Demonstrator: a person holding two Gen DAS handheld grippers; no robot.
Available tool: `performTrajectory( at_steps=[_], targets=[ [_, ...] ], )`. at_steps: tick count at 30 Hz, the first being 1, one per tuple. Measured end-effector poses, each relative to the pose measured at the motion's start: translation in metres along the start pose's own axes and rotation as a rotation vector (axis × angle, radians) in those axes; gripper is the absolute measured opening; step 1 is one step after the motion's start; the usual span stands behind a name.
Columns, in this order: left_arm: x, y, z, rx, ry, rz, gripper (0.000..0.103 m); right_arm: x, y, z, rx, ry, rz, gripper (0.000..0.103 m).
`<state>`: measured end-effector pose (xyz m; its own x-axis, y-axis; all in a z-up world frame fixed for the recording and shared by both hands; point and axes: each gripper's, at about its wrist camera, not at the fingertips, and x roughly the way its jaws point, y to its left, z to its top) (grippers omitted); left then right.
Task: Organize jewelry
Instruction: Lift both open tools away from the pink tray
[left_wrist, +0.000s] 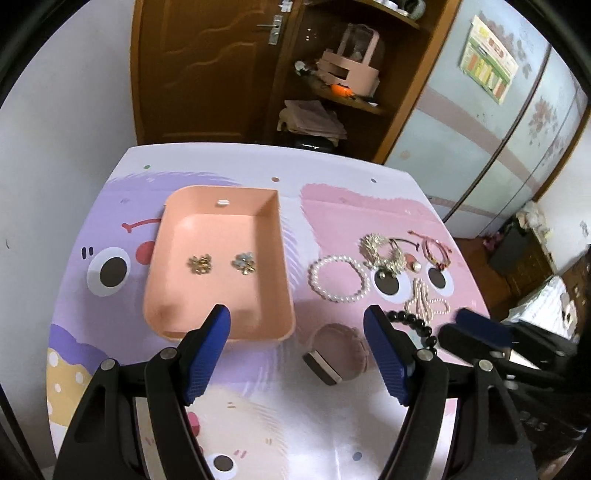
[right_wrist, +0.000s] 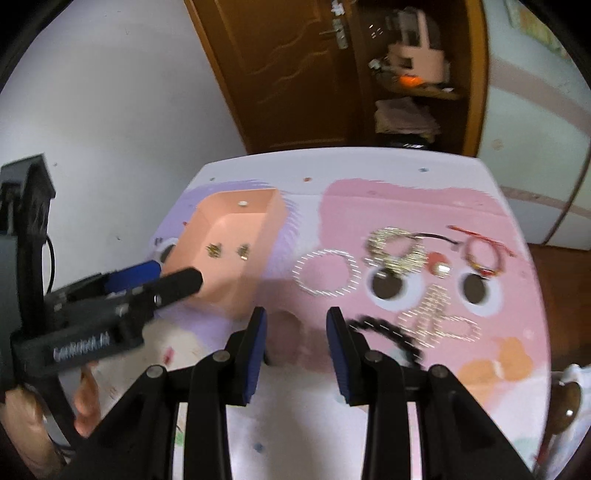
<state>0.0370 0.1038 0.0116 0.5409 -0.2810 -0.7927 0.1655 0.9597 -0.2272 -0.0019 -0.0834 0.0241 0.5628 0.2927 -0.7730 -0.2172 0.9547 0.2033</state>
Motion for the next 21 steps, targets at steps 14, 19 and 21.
performTrajectory(
  at_steps=[14,19,21],
  targets=[
    [-0.008,-0.062,-0.026,0.131,-0.003,0.035,0.073,-0.057,-0.06,-0.042,0.062,-0.045,-0.142,0.033],
    [-0.003,-0.071,-0.031,0.161,0.009,0.057,0.073,-0.061,-0.077,-0.056,0.084,-0.046,-0.154,0.033],
    [0.0,-0.071,-0.033,0.158,0.015,0.062,0.073,-0.061,-0.082,-0.06,0.096,-0.044,-0.149,0.033]
  ],
)
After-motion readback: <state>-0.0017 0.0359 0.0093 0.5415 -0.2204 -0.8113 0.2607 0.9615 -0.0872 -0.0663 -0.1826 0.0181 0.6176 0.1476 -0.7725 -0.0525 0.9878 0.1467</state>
